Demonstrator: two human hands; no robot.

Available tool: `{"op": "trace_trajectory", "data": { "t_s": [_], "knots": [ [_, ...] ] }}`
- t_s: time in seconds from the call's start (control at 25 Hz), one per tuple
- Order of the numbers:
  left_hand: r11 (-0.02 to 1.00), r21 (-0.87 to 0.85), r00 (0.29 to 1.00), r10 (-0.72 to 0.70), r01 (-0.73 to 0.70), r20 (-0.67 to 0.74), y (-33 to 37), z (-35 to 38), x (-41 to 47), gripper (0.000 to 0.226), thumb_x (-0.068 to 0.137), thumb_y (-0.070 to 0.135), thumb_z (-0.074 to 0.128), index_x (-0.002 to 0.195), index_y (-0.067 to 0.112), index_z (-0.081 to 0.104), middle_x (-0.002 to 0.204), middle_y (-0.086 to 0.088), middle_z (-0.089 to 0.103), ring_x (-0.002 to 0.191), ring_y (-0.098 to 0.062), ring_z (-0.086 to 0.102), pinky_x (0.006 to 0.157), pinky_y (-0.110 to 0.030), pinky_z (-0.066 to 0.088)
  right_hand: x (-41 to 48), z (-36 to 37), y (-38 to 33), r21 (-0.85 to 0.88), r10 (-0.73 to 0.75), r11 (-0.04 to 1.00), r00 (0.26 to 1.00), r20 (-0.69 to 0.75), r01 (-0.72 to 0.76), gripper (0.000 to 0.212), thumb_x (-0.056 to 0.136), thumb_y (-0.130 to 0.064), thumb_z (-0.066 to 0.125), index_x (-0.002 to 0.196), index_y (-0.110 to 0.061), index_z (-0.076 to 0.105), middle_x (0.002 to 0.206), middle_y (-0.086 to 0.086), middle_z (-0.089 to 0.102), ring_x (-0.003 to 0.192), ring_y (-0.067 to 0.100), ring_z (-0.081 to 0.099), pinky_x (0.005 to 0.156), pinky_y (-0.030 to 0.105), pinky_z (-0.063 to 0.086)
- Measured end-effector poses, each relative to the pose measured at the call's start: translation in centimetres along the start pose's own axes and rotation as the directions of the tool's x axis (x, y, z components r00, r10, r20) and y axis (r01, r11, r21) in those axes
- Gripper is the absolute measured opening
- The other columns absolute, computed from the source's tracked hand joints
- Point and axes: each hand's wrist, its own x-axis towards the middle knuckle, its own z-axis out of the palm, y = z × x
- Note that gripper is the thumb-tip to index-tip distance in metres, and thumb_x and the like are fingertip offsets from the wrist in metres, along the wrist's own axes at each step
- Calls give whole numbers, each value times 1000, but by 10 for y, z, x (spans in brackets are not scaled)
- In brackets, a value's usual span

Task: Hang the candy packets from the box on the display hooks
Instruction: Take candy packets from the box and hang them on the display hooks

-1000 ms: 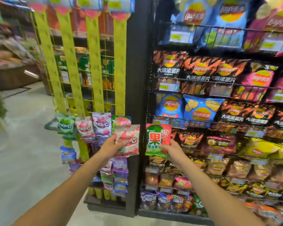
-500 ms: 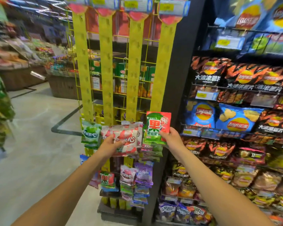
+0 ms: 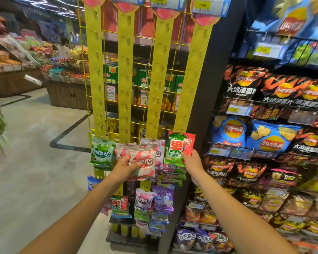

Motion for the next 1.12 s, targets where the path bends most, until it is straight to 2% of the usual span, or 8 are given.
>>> {"op": "trace_trajectory", "data": {
  "t_s": [0.2,0.4,0.48,0.64,0.8,0.92,1.04,1.12],
  "knots": [
    [1000,-13,1000,1,0,23,-5,-2,1,134,52,76,90,159,22,31,150,-10,55,127,-32,62,106,-56,52,0,-1,3,-103,-92,991,989,-115,81,13,100,-23,63,108,-13,61,105,11,67,88,23,64,69,35,50],
    [1000,3,999,20,-20,26,11,13,-24,110,87,53,79,166,16,13,166,-7,31,147,-31,41,118,-56,40,-8,-13,4,-372,-256,909,957,-139,189,12,97,-32,68,98,-21,68,94,0,68,82,21,65,74,43,56],
    [1000,1,999,20,-20,27,15,20,-36,109,87,55,78,166,18,13,168,-5,28,149,-29,39,119,-55,38,-14,-19,6,-353,-263,913,957,-123,205,14,96,-34,69,105,-26,66,96,-4,66,82,20,67,77,46,58],
    [1000,13,999,18,-19,40,19,31,-61,105,89,53,78,166,20,15,162,2,31,149,-27,38,119,-53,39,-36,-33,10,-321,-251,924,963,-100,208,52,94,-38,72,139,-22,51,126,-2,52,98,13,61,86,38,57],
    [999,-9,999,34,-34,42,-2,32,-73,119,64,78,83,160,32,32,162,3,43,141,-22,50,113,-55,46,-75,-38,13,-283,-302,917,953,-35,281,54,96,-27,72,143,-19,47,133,-2,46,113,13,54,90,28,48],
    [999,-38,1000,-6,6,1,14,47,-123,97,82,71,74,160,32,32,159,2,47,139,-24,53,115,-58,43,-109,-34,19,-260,-319,909,946,64,324,49,98,-29,69,142,-21,48,131,-4,46,111,10,55,86,22,45],
    [989,-141,997,-59,51,-55,31,62,-168,45,105,48,55,141,21,56,122,-3,77,107,-24,76,90,-46,61,-139,-21,26,-195,-269,932,943,196,306,44,101,-31,66,140,-18,52,128,-1,56,105,9,59,79,16,47],
    [982,-171,993,-94,79,-77,37,63,-189,32,109,42,47,128,22,63,105,-1,81,95,-21,79,77,-39,63,-155,-11,29,-164,-228,946,933,278,280,43,100,-32,67,139,-18,54,122,-3,61,102,7,61,81,20,49]
  ]
}}
